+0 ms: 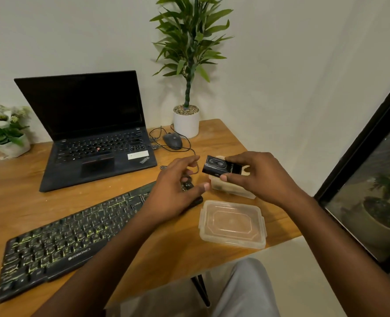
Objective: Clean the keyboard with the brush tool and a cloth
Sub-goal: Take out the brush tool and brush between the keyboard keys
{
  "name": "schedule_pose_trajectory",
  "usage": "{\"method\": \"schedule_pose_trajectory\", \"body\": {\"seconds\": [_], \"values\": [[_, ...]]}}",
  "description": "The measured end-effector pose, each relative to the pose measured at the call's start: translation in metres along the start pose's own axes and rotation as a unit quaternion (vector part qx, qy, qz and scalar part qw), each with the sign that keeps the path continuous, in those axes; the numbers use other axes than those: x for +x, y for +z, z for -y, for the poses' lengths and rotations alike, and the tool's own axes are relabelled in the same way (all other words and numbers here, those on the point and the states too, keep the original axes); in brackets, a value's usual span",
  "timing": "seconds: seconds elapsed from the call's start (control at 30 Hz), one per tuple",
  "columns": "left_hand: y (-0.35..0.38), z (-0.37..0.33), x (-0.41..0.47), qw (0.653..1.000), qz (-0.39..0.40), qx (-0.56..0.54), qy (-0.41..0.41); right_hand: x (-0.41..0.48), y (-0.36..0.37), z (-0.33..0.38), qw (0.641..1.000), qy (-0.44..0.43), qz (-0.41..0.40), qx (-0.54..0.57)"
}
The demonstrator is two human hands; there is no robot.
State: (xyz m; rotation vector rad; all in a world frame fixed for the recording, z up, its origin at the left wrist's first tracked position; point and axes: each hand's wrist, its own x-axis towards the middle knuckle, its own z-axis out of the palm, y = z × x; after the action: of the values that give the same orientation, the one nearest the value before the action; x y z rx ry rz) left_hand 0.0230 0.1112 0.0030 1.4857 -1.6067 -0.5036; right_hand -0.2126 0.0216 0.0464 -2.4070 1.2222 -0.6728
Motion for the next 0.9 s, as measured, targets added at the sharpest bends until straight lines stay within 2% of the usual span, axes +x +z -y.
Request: {"method": "schedule_pose_trajectory", "body": {"seconds": [0.3, 0.47, 0.53, 0.67, 0.8, 0.9], "values": [[-0.033, 0.007, -0.029, 1.000, -0.003, -0.030, 0.001, -0.022, 0.019, 0.027, 0.986, -0.030, 0.049, 0.156], [-0.046, 0.012, -0.047, 0.999, 0.011, -0.048, -0.009, -0.025, 0.033, 0.035, 0.974, -0.037, 0.087, 0.205], [-0.049, 0.014, -0.055, 0.998, 0.000, -0.060, -0.006, -0.024, 0.040, 0.037, 0.963, -0.022, 0.105, 0.247], [-0.055, 0.015, -0.066, 0.997, -0.025, -0.077, -0.001, -0.022, 0.048, 0.046, 0.913, 0.053, 0.128, 0.384], [-0.057, 0.016, -0.070, 0.996, -0.035, -0.076, -0.001, -0.021, 0.058, 0.057, 0.891, 0.082, 0.153, 0.419], [-0.057, 0.017, -0.071, 0.996, -0.048, -0.081, -0.008, -0.019, 0.065, 0.063, 0.879, 0.108, 0.137, 0.443]]}}
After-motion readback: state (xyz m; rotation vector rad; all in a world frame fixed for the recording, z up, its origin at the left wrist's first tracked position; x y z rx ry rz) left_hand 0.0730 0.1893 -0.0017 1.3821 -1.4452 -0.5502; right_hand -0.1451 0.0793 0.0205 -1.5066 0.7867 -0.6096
